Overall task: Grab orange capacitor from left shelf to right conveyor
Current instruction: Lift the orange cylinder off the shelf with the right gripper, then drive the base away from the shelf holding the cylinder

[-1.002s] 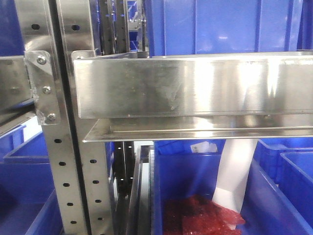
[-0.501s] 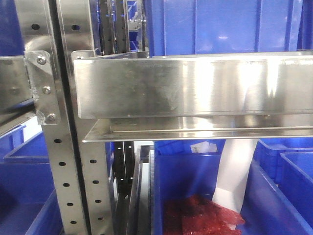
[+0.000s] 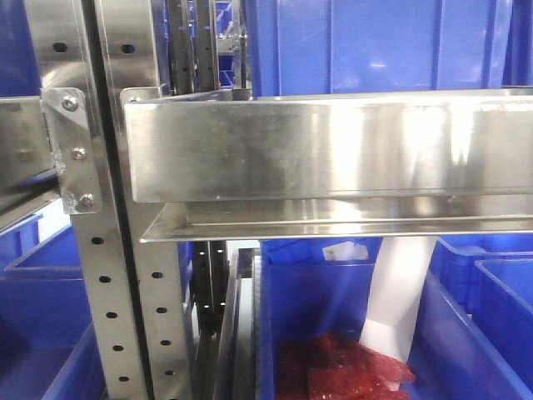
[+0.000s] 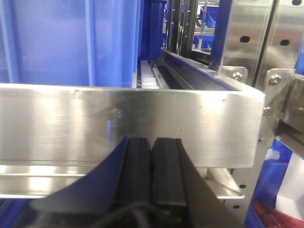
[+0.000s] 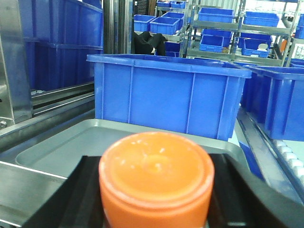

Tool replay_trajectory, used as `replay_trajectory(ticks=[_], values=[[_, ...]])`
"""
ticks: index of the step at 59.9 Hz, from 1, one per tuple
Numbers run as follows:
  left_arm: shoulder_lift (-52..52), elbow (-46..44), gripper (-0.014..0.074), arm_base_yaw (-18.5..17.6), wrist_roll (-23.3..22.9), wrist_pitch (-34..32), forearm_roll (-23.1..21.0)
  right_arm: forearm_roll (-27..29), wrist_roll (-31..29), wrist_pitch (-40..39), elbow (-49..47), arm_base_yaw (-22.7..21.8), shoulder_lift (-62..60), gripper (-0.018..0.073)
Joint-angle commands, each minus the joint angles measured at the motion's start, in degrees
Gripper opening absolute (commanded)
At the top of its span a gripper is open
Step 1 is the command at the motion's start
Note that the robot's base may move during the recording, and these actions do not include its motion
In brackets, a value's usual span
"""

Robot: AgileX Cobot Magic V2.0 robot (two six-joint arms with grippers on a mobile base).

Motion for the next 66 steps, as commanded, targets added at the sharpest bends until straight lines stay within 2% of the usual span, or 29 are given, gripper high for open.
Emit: replay_trajectory(ticks=[1, 66], values=[[-0.7, -0.2, -0.0127, -0.3, -0.1, -5.2, -0.1, -0.4, 0.0, -4.9, -1.6, -0.2, 0.6, 0.0049], [-0.7, -0.2, -0.0127, -0.3, -0.1, -5.2, -0.1, -0.4, 0.0, -4.9, -1.6, -0.2, 0.6, 0.0049]])
